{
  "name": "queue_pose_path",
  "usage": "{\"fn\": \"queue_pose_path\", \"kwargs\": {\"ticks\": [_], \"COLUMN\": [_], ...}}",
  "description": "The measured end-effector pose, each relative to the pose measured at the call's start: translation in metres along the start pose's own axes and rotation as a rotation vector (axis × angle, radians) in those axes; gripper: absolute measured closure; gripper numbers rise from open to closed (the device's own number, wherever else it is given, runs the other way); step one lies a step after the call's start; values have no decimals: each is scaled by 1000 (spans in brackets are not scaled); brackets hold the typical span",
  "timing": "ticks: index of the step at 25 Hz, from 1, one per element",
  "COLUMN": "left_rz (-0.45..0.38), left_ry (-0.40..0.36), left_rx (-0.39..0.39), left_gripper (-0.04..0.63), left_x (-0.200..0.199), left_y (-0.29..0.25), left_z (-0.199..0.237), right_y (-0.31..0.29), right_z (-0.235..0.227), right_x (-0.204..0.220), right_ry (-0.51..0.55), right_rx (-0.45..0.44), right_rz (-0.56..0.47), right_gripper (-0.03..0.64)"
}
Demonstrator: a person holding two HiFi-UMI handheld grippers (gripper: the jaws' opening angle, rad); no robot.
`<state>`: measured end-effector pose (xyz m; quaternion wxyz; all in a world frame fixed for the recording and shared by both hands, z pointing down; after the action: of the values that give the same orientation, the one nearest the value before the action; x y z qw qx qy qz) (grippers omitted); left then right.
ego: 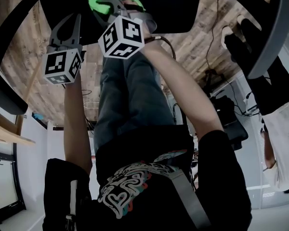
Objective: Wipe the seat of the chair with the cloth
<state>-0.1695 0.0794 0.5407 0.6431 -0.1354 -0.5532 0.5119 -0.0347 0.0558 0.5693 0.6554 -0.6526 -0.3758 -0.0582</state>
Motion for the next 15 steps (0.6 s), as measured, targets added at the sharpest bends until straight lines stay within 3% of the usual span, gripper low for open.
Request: {"fn": "queue_pose_path", "kwargs": {"ticks": [7, 15], "left_rz": [-3, -13], "left_ry": [-3, -26], "left_rx": [-4, 2], "left_gripper": [594, 594], "left_x": [0, -9], "left_y": [4, 6], "left_z": [-3, -5], "right_y": [-4, 7], "right_z": [9, 10], "right_x": [-9, -14], "right_ry": [24, 68], "right_rx": [-50, -10], "right_rz": [-19, -33], "right_gripper": [529, 529]}}
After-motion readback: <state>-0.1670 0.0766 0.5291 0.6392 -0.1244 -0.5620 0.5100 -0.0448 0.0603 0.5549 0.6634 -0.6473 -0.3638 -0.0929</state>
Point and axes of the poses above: the fingertips, and each gripper's own axes: y backward along the fingers, z to its left, x out of its underside, the point moved 9 cm from there along y, backward along the fingers, and after that the axes turned 3 degrees about x, right-handed, at the moved point
